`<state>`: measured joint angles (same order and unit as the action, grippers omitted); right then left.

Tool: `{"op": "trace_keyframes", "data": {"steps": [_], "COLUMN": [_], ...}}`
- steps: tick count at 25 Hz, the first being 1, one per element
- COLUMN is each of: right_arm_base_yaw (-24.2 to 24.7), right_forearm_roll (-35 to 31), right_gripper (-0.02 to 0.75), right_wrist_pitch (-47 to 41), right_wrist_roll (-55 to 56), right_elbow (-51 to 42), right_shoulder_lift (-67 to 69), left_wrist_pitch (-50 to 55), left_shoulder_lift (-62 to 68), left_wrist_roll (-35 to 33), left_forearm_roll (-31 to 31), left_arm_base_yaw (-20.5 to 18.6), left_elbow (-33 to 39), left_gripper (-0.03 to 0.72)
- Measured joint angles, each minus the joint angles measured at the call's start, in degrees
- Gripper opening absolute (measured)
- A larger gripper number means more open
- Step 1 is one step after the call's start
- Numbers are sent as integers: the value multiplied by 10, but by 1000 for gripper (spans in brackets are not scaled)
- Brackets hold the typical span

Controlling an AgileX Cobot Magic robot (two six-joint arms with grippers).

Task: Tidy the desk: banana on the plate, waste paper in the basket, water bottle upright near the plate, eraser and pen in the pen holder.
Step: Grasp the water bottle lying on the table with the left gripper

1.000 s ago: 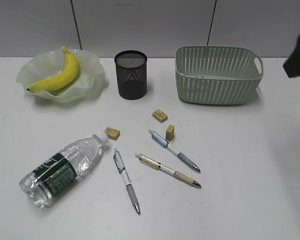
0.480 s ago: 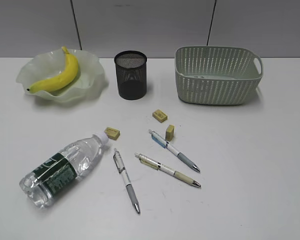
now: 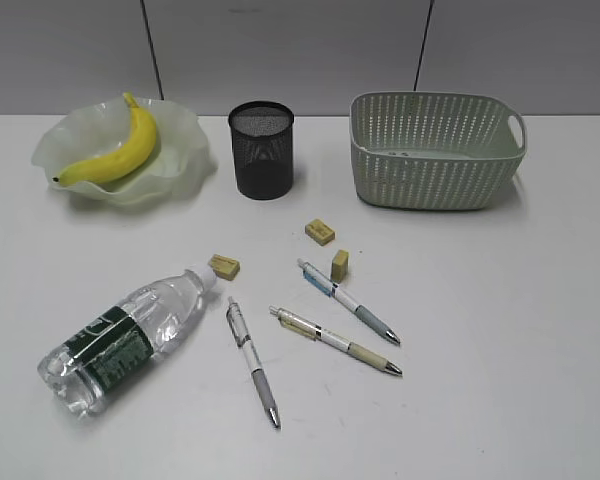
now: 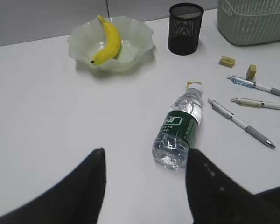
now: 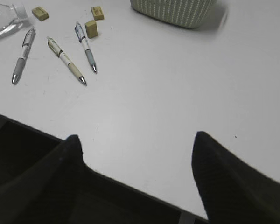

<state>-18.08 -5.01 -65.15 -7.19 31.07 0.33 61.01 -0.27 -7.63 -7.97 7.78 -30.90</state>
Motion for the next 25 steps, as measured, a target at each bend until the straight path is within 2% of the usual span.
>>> {"op": "trace_keyframes", "data": {"steps": [3, 10, 16, 19, 23, 25], "right_arm_base_yaw": [0, 0, 0, 0, 0, 0], "right_forearm_roll": [-1, -1, -1, -1, -1, -1], "right_gripper": [573, 573, 573, 573, 573, 573], "right_wrist_pitch": [43, 54, 55, 55, 56, 56], "right_wrist_roll": [0, 1, 3, 4, 4, 4], "right_elbow": [-15, -18, -18, -18, -18, -18], "right_shoulder_lift": [2, 4, 5, 6, 6, 6], "left_wrist_pitch": [0, -1, -5, -20, -99, -129], "left_shoulder_lift": [5, 11, 134, 243, 400, 501], "left_wrist_roll": [0, 0, -4, -45, -150, -194], "left_forearm_roll": [0, -18, -70, -121, -202, -225], "left_arm_base_yaw": [0, 0, 0, 0, 0, 0], "left_elbow": [0, 0, 0, -4, -23, -42], "left_gripper": [411, 411, 411, 411, 416, 447]}}
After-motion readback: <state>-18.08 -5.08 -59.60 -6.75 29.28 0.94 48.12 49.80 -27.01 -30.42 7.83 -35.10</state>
